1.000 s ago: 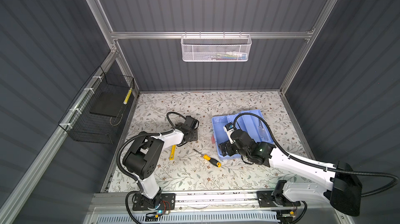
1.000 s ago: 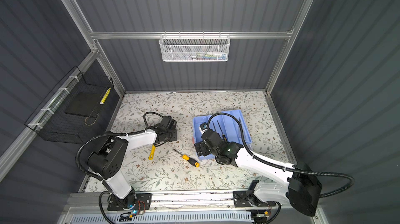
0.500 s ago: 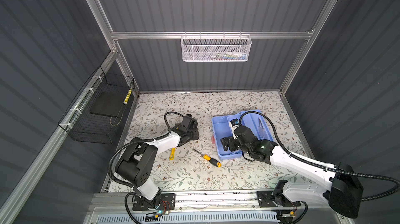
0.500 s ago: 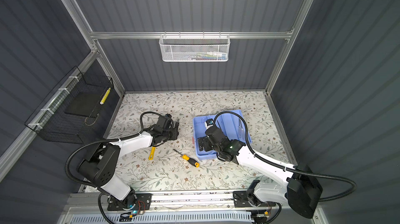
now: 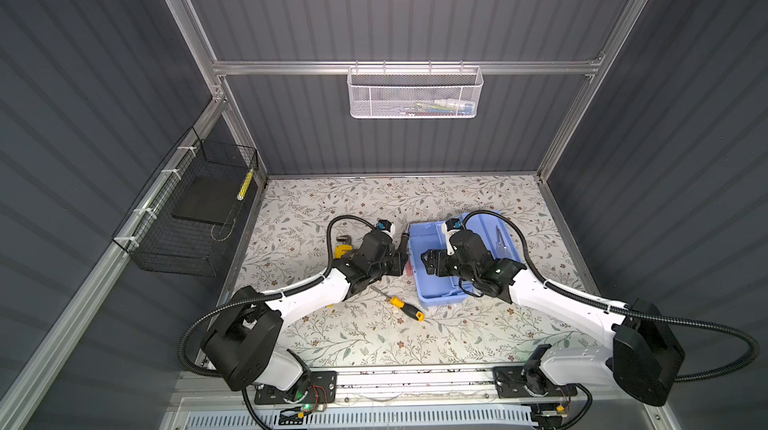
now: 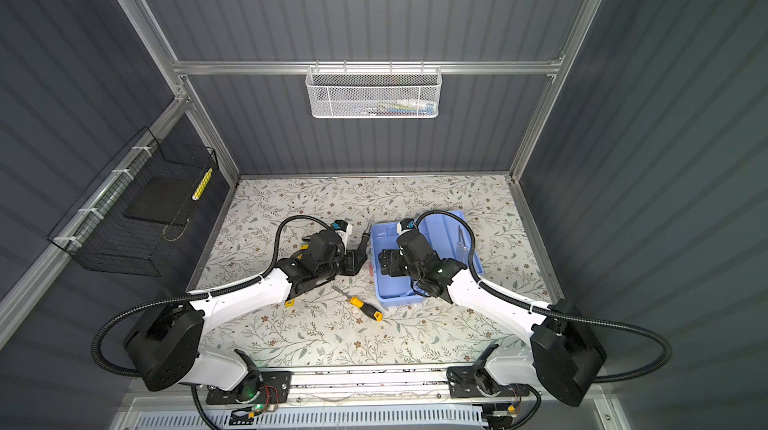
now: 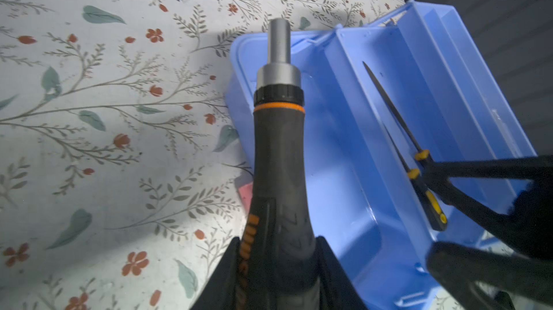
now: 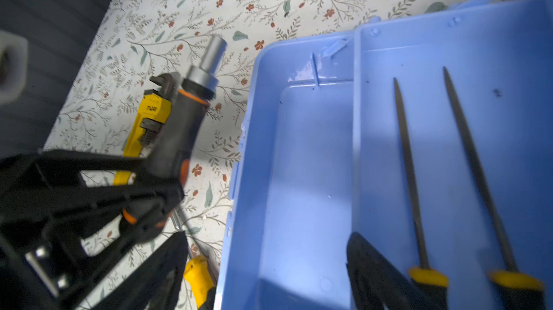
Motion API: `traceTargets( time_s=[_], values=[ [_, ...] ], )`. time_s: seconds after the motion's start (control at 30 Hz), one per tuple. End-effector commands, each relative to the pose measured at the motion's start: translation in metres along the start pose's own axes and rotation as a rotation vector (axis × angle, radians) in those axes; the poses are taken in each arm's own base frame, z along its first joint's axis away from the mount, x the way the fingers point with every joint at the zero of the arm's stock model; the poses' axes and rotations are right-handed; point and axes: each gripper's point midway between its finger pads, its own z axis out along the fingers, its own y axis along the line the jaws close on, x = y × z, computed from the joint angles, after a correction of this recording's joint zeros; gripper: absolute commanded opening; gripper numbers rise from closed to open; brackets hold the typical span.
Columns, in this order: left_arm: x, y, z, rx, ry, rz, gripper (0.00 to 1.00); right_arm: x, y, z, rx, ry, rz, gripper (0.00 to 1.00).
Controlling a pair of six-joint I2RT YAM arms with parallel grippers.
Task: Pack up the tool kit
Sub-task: 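Pass the ratchet screwdriver from the left gripper into the right gripper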
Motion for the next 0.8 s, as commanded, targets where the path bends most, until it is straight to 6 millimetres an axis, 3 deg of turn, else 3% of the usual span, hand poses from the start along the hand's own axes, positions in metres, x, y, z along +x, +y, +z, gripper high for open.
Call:
traceTargets(
  time_s=[0.0, 0.37, 0.63, 0.77],
  values=[
    [-0.007, -0.018, -0.01, 0.044, -0.048, -0.017, 0.12, -0.019, 0.018, 0.001, -0.07, -0.039, 0.046, 0.82],
    [0.005, -0.051, -0.017, 0.127, -0.06, -0.016, 0.12, -0.026, 0.027, 0.014, -0.114, -0.04, 0.11, 0.68],
    [0.003, -0.064, -0.019, 0.162, -0.089, 0.008, 0.13, -0.029, 0.034, 0.022, -0.164, -0.023, 0.167, 0.53],
    [0.002, -0.067, -0.02, 0.188, -0.122, 0.031, 0.13, -0.031, 0.039, 0.023, -0.2, -0.017, 0.194, 0.51]
  ],
)
